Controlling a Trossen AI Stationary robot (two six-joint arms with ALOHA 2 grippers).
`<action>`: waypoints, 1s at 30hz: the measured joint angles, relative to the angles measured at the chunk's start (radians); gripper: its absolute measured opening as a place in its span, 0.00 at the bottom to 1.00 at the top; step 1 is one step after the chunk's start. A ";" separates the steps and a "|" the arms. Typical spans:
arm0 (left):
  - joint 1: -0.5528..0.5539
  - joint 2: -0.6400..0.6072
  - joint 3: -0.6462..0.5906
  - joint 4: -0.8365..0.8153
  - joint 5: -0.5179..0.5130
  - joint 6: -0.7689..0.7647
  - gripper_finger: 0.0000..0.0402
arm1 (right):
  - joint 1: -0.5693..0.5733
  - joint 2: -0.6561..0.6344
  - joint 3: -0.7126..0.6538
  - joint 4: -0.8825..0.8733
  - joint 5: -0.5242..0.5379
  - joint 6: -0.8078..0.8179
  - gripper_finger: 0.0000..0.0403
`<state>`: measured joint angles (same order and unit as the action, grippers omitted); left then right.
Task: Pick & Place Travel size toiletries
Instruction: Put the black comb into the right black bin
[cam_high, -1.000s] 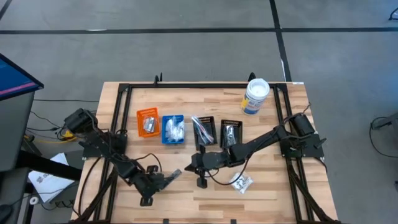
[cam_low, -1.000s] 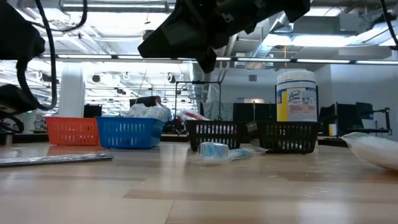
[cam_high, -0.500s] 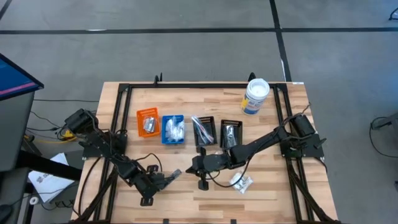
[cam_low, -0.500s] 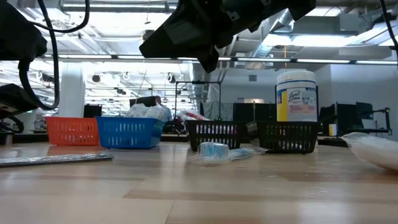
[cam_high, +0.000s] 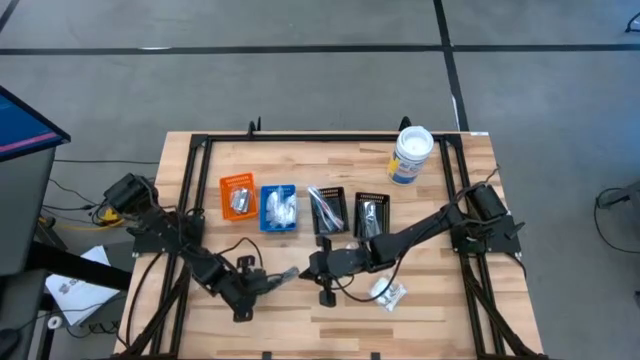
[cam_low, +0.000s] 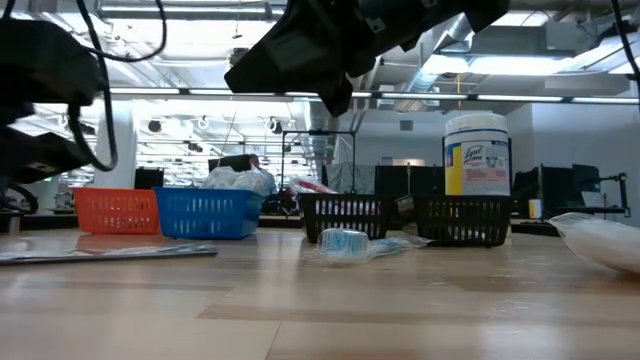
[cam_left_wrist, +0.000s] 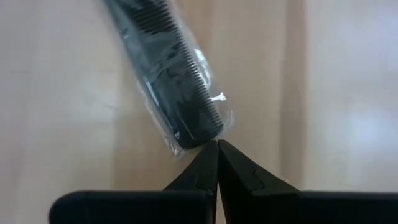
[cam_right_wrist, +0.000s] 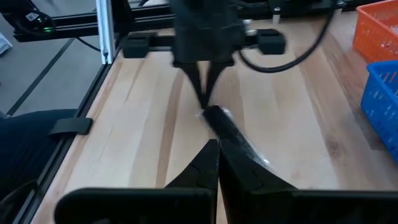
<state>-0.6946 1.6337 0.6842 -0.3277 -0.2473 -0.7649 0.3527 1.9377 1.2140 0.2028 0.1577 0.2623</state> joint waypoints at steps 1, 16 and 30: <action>0.008 -0.001 0.000 -0.008 -0.007 0.000 0.00 | 0.001 0.000 0.000 0.000 0.000 0.000 0.00; 0.146 -0.001 0.000 -0.078 -0.124 0.110 0.00 | 0.002 0.000 0.000 -0.024 0.000 0.000 0.00; 0.014 -0.282 -0.062 -0.142 -0.483 0.082 0.00 | -0.009 0.032 -0.003 -0.132 0.079 0.033 0.00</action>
<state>-0.6801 1.3519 0.6218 -0.4698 -0.7308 -0.6828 0.3435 1.9694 1.2114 0.0712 0.2371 0.2951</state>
